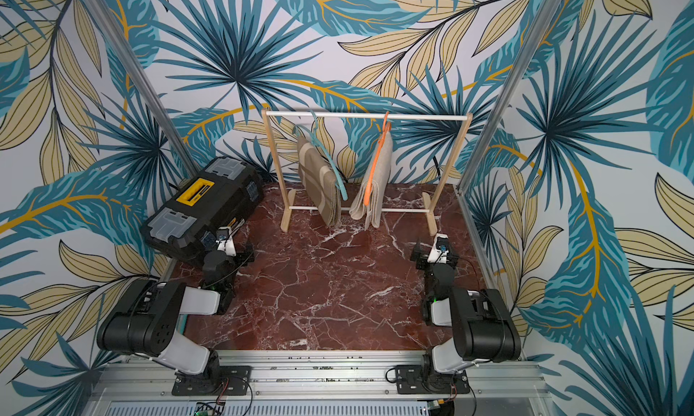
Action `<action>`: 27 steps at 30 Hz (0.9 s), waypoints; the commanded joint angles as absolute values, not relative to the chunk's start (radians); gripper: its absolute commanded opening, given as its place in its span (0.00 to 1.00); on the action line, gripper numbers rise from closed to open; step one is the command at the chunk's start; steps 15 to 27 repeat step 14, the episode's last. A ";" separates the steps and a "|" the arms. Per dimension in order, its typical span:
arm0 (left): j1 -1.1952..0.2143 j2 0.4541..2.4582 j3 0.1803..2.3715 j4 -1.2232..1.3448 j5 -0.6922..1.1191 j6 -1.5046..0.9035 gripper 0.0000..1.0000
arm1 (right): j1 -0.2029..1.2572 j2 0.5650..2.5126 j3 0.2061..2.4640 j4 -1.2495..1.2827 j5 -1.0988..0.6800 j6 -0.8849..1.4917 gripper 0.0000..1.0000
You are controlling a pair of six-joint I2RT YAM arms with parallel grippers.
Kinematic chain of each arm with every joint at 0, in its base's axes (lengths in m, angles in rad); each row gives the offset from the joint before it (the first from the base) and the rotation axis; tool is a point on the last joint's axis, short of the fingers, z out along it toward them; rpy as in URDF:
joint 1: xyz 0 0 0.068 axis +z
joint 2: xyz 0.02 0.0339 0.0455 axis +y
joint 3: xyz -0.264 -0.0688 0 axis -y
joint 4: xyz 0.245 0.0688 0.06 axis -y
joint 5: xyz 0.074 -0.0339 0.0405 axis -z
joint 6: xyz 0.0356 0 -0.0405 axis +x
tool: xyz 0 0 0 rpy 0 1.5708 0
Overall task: Hang the scarf on the hanger
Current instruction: Reset both arms
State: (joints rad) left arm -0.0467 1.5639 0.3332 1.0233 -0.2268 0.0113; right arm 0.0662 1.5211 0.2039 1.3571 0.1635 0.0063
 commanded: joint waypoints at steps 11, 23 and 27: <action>-0.046 1.565 0.331 1.048 -0.222 0.017 1.00 | 0.060 1.529 0.204 1.380 0.150 -0.006 0.99; -0.046 1.565 0.331 1.048 -0.222 0.018 1.00 | 0.060 1.527 0.202 1.384 0.152 -0.006 0.99; -0.046 1.565 0.331 1.048 -0.222 0.018 1.00 | 0.060 1.527 0.202 1.384 0.152 -0.006 0.99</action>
